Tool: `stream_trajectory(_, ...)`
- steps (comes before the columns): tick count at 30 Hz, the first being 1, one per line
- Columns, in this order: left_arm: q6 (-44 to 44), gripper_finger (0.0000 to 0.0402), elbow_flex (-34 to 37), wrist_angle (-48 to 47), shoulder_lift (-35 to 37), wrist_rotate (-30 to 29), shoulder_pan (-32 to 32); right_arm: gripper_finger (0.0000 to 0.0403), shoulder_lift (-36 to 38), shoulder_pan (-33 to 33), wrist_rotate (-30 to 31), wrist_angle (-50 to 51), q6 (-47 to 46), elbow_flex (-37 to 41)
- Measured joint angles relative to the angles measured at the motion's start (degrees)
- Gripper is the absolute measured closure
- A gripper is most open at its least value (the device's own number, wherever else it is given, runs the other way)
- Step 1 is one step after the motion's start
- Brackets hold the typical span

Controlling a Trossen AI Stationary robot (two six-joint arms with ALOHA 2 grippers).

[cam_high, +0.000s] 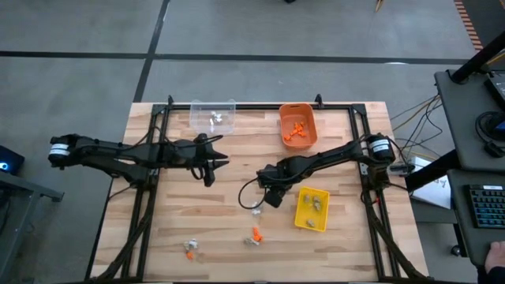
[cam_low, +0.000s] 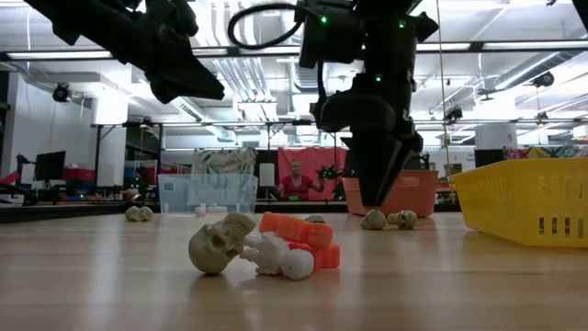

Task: Sort Halloween decoration
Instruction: Put the gray skull toy into the yellow bin

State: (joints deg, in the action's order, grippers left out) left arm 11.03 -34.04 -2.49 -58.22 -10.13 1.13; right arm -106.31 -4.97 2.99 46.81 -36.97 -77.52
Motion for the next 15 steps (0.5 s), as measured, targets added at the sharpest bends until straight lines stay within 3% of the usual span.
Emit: stream_trajectory(15, -0.02, 0.0326, 0.00, 0.14, 0.00, 0.00, -0.02, 0.0299, -1.62, 0.00, 0.20, -2.57, -0.16, 0.97)
